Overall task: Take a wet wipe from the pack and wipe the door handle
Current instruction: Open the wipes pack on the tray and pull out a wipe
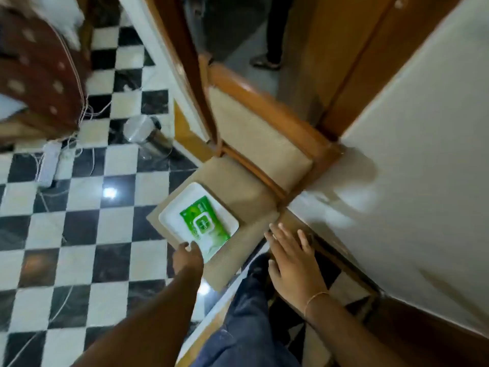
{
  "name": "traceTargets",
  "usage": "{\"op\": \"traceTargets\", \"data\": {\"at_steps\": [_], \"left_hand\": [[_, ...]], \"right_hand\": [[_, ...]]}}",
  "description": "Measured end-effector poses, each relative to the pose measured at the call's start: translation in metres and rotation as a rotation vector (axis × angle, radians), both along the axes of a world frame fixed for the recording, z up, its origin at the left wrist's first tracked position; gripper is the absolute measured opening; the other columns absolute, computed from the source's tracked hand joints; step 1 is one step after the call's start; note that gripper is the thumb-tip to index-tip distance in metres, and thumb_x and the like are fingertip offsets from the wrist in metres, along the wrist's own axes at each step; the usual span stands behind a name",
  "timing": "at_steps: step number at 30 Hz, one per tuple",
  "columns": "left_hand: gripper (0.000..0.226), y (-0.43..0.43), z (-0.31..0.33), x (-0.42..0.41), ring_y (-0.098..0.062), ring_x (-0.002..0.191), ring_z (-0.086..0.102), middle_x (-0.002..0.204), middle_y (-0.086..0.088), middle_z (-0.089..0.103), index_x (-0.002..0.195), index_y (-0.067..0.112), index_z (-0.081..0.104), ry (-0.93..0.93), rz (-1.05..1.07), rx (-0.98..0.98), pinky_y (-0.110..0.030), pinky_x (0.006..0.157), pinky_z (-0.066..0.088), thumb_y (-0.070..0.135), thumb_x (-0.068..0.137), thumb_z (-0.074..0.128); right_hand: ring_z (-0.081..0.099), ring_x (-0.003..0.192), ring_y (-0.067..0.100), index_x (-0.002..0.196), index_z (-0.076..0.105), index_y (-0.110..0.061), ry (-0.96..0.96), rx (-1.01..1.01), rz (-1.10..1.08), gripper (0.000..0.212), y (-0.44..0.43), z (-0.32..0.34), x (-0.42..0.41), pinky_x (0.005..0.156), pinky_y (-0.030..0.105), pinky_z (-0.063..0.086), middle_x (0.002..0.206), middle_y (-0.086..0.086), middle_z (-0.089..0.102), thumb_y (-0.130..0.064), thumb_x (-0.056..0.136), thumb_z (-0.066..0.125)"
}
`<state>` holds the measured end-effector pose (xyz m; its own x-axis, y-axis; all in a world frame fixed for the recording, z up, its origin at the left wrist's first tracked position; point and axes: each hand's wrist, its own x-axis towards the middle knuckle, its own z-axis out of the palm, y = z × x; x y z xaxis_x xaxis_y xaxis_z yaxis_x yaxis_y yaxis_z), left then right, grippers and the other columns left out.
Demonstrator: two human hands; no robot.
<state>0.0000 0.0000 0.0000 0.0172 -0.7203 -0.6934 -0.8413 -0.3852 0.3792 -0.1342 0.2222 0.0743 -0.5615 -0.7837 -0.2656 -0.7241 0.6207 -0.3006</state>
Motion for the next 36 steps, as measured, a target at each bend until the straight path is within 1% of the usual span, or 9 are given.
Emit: {"op": "traceTargets", "data": {"at_steps": [4, 7, 11, 17, 22, 28, 30, 33, 36], "left_hand": [[0.057, -0.025, -0.058, -0.023, -0.043, 0.154, 0.053, 0.169, -0.022, 0.052, 0.166, 0.010, 0.051, 0.031, -0.125, 0.002, -0.053, 0.129, 0.046, 0.034, 0.116, 0.060], [0.061, -0.038, -0.103, -0.035, -0.038, 0.160, 0.048, 0.175, -0.017, 0.041, 0.173, 0.023, 0.045, 0.054, -0.215, -0.027, -0.050, 0.135, 0.040, 0.037, 0.115, 0.061], [0.066, -0.049, -0.153, -0.046, -0.037, 0.166, 0.040, 0.184, -0.008, 0.030, 0.173, 0.037, 0.042, -0.001, -0.295, -0.073, -0.057, 0.135, 0.041, 0.048, 0.112, 0.064], [0.070, -0.052, -0.180, -0.042, -0.037, 0.152, 0.052, 0.172, -0.006, 0.043, 0.166, 0.029, 0.053, -0.093, -0.347, -0.186, -0.051, 0.123, 0.051, 0.051, 0.103, 0.075], [0.071, -0.051, -0.189, -0.040, -0.028, 0.140, 0.065, 0.157, -0.005, 0.056, 0.162, 0.026, 0.059, -0.039, -0.260, -0.221, -0.039, 0.114, 0.057, 0.051, 0.099, 0.080], [0.065, -0.051, -0.188, -0.032, -0.019, 0.130, 0.071, 0.155, -0.004, 0.070, 0.159, 0.026, 0.065, 0.035, -0.180, -0.280, -0.035, 0.109, 0.056, 0.050, 0.100, 0.077], [0.052, -0.052, -0.187, -0.024, -0.017, 0.116, 0.074, 0.145, -0.005, 0.079, 0.151, 0.023, 0.072, 0.094, -0.053, -0.286, -0.030, 0.105, 0.057, 0.040, 0.103, 0.072], [0.025, -0.054, -0.188, -0.005, -0.035, 0.103, 0.082, 0.106, -0.013, 0.083, 0.117, 0.018, 0.081, 0.204, 0.196, -0.254, -0.053, 0.094, 0.072, 0.018, 0.105, 0.059], [0.028, -0.049, -0.189, 0.012, -0.026, 0.102, 0.085, 0.096, 0.006, 0.083, 0.117, 0.024, 0.080, 0.278, 0.271, -0.171, -0.045, 0.084, 0.075, 0.013, 0.108, 0.056]], "right_hand": [[0.038, 0.157, 0.019, 0.153, 0.054, -0.017, -0.122, 0.023, 0.094, 0.057, -0.046, -0.070, 0.002, 0.129, 0.056, 0.025, 0.164, -0.002, 0.048, -0.025, 0.097, 0.056], [0.025, 0.161, 0.014, 0.157, 0.047, -0.022, -0.329, 0.063, 0.040, 0.057, -0.075, -0.126, 0.007, 0.133, 0.052, 0.009, 0.169, -0.008, 0.039, -0.021, 0.100, 0.050], [0.017, 0.163, 0.016, 0.160, 0.040, -0.022, -0.443, 0.105, 0.021, 0.059, -0.109, -0.186, 0.008, 0.133, 0.052, 0.003, 0.172, -0.006, 0.031, -0.021, 0.101, 0.045], [0.003, 0.165, 0.021, 0.166, 0.025, -0.021, -0.392, 0.148, 0.233, 0.070, -0.153, -0.236, 0.012, 0.130, 0.054, -0.006, 0.177, -0.007, 0.016, -0.028, 0.102, 0.051], [0.000, 0.165, 0.023, 0.161, 0.035, -0.024, -0.364, 0.218, 0.277, 0.066, -0.161, -0.261, 0.012, 0.129, 0.057, -0.009, 0.175, -0.008, 0.025, -0.028, 0.098, 0.055], [-0.001, 0.165, 0.025, 0.165, 0.029, -0.028, -0.304, 0.254, 0.346, 0.071, -0.156, -0.271, 0.015, 0.127, 0.062, -0.010, 0.175, -0.011, 0.023, -0.033, 0.098, 0.055], [0.001, 0.165, 0.025, 0.160, 0.039, -0.027, -0.303, 0.254, 0.332, 0.064, -0.157, -0.272, 0.013, 0.128, 0.064, -0.008, 0.175, -0.010, 0.025, -0.031, 0.098, 0.054], [0.020, 0.162, 0.024, 0.149, 0.053, -0.025, -0.332, 0.190, 0.224, 0.050, -0.163, -0.271, 0.012, 0.129, 0.064, -0.003, 0.164, -0.008, 0.045, -0.025, 0.099, 0.052], [0.049, 0.141, 0.024, 0.132, 0.065, -0.025, -0.301, 0.072, 0.099, 0.035, -0.175, -0.271, 0.012, 0.129, 0.061, 0.008, 0.131, -0.002, 0.068, -0.025, 0.101, 0.049]]}}
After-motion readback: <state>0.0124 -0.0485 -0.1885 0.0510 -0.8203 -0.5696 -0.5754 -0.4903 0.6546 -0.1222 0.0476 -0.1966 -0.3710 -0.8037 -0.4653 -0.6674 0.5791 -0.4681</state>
